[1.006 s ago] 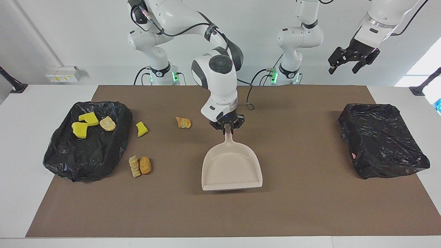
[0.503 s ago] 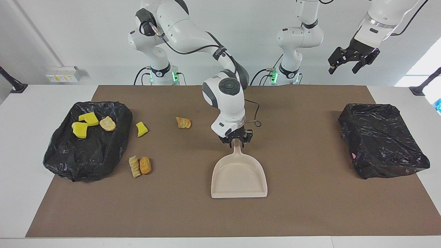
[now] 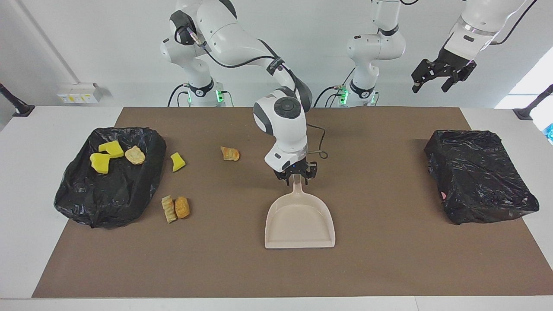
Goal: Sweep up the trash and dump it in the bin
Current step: 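Set the dustpan down and withdraw the right gripper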
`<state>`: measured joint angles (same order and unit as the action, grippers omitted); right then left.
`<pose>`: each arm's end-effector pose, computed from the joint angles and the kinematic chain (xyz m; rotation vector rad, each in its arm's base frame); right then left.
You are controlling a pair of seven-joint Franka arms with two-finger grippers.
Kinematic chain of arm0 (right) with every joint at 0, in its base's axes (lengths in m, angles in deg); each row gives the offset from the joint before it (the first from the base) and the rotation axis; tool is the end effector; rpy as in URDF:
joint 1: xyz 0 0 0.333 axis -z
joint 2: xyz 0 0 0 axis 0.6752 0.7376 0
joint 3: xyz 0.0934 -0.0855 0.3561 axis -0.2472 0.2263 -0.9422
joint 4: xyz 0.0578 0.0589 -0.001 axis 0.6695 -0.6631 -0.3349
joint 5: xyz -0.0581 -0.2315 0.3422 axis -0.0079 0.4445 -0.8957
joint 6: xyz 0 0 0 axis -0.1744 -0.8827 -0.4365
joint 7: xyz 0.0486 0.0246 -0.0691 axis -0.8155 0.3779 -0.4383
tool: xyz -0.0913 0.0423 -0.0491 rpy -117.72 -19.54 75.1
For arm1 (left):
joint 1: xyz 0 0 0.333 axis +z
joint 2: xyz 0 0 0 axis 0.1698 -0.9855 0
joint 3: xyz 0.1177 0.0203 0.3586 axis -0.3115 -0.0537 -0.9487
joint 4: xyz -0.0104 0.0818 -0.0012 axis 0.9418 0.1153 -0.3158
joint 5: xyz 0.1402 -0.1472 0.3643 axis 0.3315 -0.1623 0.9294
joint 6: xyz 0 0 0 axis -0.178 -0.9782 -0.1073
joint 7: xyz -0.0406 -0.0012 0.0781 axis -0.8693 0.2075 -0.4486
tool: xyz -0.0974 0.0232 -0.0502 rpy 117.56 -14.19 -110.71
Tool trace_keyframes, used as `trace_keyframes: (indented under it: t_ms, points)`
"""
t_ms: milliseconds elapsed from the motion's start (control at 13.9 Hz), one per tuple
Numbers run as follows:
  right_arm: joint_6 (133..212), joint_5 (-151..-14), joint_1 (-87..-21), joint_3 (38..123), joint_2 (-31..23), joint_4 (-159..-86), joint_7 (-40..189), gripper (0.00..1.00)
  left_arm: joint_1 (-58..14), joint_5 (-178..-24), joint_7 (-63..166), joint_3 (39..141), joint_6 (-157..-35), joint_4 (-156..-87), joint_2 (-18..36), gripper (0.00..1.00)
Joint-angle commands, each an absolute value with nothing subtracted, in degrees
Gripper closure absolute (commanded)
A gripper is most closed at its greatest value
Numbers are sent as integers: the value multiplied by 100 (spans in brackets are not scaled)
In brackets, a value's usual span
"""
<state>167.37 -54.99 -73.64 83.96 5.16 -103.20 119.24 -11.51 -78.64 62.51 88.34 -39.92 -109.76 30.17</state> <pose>0.6083 0.4210 0.4792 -3.0499 0.0742 0.0062 0.4858 -0.0306 0.7174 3.0965 0.0450 -0.0915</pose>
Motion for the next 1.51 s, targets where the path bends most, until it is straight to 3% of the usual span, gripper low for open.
trace_keyframes:
  t_ms: [0, 718, 1221, 1293, 1437]
  points:
    - [16769, -5935, -7376, 8375, -531, -11730, 11918, 0, -1101, -7783, 6279, 8858, -3954, -10892, 2977, 0]
    - [17621, -6279, -8386, 8366, -2572, -15003, 12586, 0, -1101, -7783, 6279, 8858, -3954, -10892, 2977, 0]
    - [18334, -6297, -9011, 8366, -2530, -15524, 12885, 9, -1101, -7783, 6279, 8858, -3954, -10892, 2977, 0]
    - [18343, -6297, -9019, 8366, -2451, -15524, 12894, 13, -1101, -7783, 6235, 8858, -3971, -10892, 2977, 0]
    - [18421, -6297, -9142, 8375, -2371, -15524, 12859, 32, -1180, -7783, 6314, 8867, -4007, -10892, 2968, 0]
